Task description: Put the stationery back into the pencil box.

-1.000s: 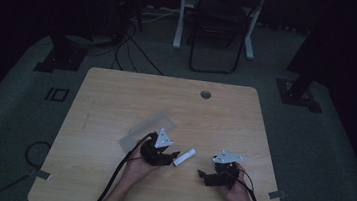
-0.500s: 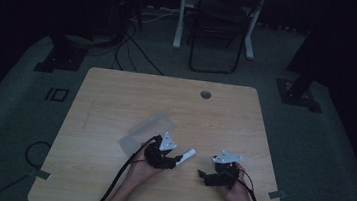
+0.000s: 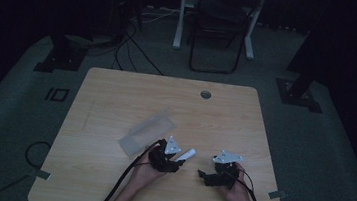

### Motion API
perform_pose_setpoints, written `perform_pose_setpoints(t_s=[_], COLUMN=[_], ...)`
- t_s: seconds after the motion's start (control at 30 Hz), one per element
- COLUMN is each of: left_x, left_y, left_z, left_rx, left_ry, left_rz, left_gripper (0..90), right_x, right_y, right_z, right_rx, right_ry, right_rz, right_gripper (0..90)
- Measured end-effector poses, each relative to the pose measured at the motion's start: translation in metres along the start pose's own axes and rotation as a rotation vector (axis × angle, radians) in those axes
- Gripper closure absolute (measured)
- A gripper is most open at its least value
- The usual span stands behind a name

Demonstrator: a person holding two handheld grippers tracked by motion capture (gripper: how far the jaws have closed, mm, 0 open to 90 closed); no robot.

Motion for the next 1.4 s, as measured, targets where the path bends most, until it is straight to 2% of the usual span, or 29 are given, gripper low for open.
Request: perform_pose_setpoints(t_s=[0.2, 0.57, 0.73, 1.17, 1.4], left_x=[-0.003, -0.002, -0.002, -0.002, -0.002], left_y=[-0.007, -0.013, -0.014, -0.016, -0.016], left_z=[-0.004, -0.009, -0.01, -0.012, -0.011], left_rx=[0.024, 0.052, 0.055, 0.064, 0.061], left_ry=[-0.013, -0.042, -0.042, -0.037, -0.049], left_rz=[-0.001, 0.016, 0.013, 0.011, 0.014], left_gripper=[51.5, 64.0, 69.2, 70.6, 71.1], right_x=[0.0, 0.0, 0.0, 0.0, 0.0], right_y=[0.0, 0.0, 0.0, 0.0, 0.0], right_z=[0.0, 0.0, 0.0, 0.0, 0.0], right_rx=[0.0, 0.0, 0.0, 0.0, 0.0], right_ry=[0.0, 0.0, 0.0, -0.001, -0.001], right_rz=[0.0, 0.0, 0.0, 0.0, 0.0], right_gripper=[12.3, 12.3, 12.3, 12.3, 12.3])
Point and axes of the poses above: each handheld gripper's, and its own axes: y roughly backward along the jaws, z roughly out of its top, x roughly to its left, the point moved 9 cm from there along -y, roughly forward along the jaws, and after that the axes turned 3 degrees about z, right-handed, at the moved point
